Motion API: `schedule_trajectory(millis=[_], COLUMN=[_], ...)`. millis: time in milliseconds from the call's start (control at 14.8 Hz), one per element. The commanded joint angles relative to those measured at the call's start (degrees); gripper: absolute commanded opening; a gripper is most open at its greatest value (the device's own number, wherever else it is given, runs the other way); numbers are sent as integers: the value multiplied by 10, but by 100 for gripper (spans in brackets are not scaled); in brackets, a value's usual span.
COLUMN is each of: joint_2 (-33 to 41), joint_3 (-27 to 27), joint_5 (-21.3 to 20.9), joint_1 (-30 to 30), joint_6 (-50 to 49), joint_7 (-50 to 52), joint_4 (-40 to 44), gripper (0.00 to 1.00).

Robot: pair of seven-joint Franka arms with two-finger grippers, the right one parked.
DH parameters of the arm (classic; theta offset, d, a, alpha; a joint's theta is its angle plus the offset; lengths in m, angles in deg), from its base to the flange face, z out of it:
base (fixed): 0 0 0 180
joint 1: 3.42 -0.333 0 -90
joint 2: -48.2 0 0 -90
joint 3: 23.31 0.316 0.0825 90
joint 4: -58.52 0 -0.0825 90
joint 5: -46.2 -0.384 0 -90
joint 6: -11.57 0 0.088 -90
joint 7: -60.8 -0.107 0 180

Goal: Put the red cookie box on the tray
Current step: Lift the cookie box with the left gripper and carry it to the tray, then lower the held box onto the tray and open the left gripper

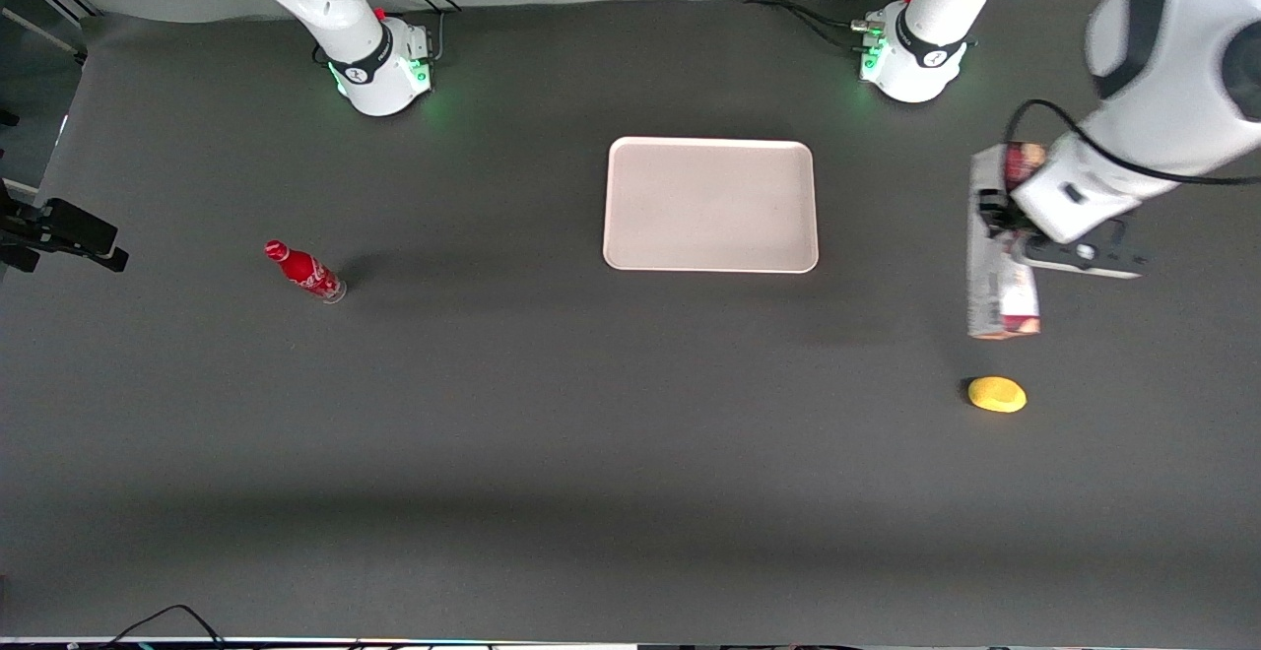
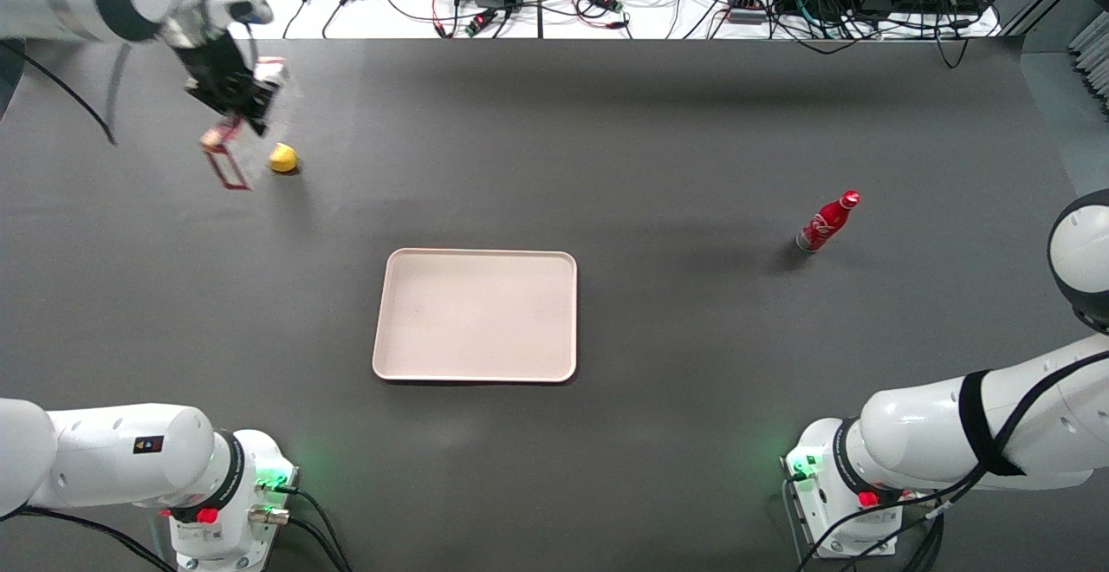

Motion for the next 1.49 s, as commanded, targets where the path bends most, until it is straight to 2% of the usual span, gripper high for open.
schedule_trajectory(millis=[0, 271, 339, 475, 678, 1017, 1424], joint_2=[71, 78, 78, 70, 14, -38, -37], joint_3=[-92, -243, -288, -316, -325, -323, -323], joint_5=[46, 54, 55, 55, 55, 46, 33], joint_1=[0, 0, 0, 1, -3, -11, -10], joint_6=[115, 181, 247, 316, 374, 396, 478], joint_7=[102, 274, 316, 315, 286, 285, 282], joint_4=[-125, -162, -200, -240, -260, -281, -353], gripper=[0, 0, 0, 0, 0, 0, 0])
